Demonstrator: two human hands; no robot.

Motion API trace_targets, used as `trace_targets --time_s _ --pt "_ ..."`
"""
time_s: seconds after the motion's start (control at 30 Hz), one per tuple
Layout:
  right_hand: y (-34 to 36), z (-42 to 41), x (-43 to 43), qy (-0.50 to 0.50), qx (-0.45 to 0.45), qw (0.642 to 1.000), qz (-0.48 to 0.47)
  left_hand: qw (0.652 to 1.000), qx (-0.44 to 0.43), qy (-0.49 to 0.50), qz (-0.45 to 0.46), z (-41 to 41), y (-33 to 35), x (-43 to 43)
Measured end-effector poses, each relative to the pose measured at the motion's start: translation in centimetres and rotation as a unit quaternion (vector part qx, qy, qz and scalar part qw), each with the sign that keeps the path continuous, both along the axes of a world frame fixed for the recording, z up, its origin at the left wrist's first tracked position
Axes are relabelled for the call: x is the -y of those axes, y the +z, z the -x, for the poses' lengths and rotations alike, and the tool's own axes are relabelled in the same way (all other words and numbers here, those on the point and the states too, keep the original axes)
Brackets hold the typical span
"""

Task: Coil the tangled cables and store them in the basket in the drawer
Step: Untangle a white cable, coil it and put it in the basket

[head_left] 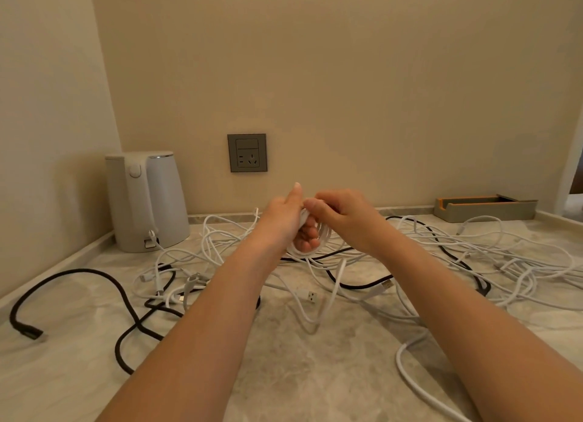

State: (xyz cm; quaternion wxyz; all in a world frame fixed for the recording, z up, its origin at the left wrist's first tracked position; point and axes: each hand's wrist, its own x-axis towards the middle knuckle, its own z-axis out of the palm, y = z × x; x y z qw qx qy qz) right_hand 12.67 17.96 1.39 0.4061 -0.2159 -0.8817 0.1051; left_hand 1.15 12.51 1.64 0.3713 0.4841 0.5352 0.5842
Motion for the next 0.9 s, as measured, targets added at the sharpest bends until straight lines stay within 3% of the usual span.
trace_targets --time_s 0.13,0.33,0.6,0.7,0.9 --pt "-0.3 0.7 0.4 0.004 -0.006 1.0 0.001 0.996 -0.021 0.071 -0.046 0.7 -0.3 -0.3" --pt "-0.5 1.7 0.9 0.004 -0.114 0.993 0.019 0.972 -0.058 0.162 -0.163 0.1 -0.4 -0.6" --pt "-0.5 1.6 1.0 -0.052 -0.261 0.963 0.049 0.959 -0.038 0.153 -0.235 -1.8 -1.0 -0.1" --pt "-0.9 2.1 1.8 -0.055 -0.27 0.959 0.059 0.954 -0.029 0.189 -0.229 -1.9 -1.1 -0.2" --pt "0.2 1.7 1.6 0.034 -0.19 0.968 0.161 0.917 -0.154 0.277 -0.241 0.9 -0.3 -0.2"
